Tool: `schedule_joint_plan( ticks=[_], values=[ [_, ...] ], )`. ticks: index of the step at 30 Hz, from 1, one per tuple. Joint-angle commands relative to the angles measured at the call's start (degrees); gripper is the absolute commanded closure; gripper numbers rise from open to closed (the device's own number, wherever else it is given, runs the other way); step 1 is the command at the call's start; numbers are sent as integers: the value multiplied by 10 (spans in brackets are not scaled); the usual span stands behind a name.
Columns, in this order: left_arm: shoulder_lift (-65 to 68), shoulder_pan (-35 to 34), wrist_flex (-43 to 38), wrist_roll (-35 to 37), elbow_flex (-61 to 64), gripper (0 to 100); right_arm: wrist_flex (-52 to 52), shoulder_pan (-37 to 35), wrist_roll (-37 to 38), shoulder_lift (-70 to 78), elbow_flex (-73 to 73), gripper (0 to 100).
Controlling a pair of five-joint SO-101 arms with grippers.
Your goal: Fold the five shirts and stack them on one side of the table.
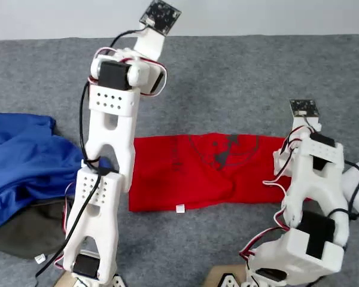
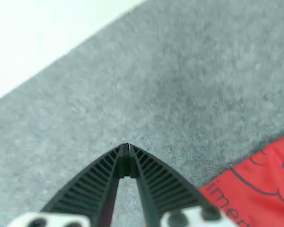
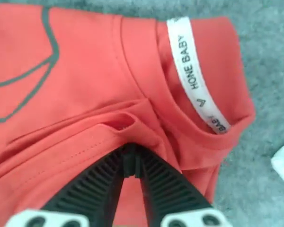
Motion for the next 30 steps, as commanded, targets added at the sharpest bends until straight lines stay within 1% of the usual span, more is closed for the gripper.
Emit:
schedule_joint_plan(
  ticks=[1, 5, 8, 13, 17, 19, 22, 25, 27, 30],
  values=[
    [-88, -4, 14, 1, 22, 992, 53, 4, 3, -49, -46, 983],
    [-185, -3, 14, 4, 121, 992, 103, -5, -9, -134, -55, 983],
    [-275, -3, 14, 4, 222, 992, 138, -5, -9, -212, -55, 981],
    [-433, -4, 14, 4, 453, 992, 198, 0, -8, -321, -54, 981],
    [-531, -3, 13, 5, 643, 992, 243, 0, -8, -369, -53, 980],
    [-566, -3, 13, 10, 714, 992, 260, 0, -8, -381, -53, 980],
    [-585, -3, 13, 36, 798, 992, 283, 0, -8, -395, -53, 980],
    [-584, -2, 12, 39, 865, 991, 313, 0, -8, -402, -53, 980],
    [-579, -2, 12, 39, 898, 958, 335, 0, -8, -407, -53, 980],
    [-547, -13, 11, 46, 927, 883, 356, 0, -8, -412, -53, 980]
  ],
)
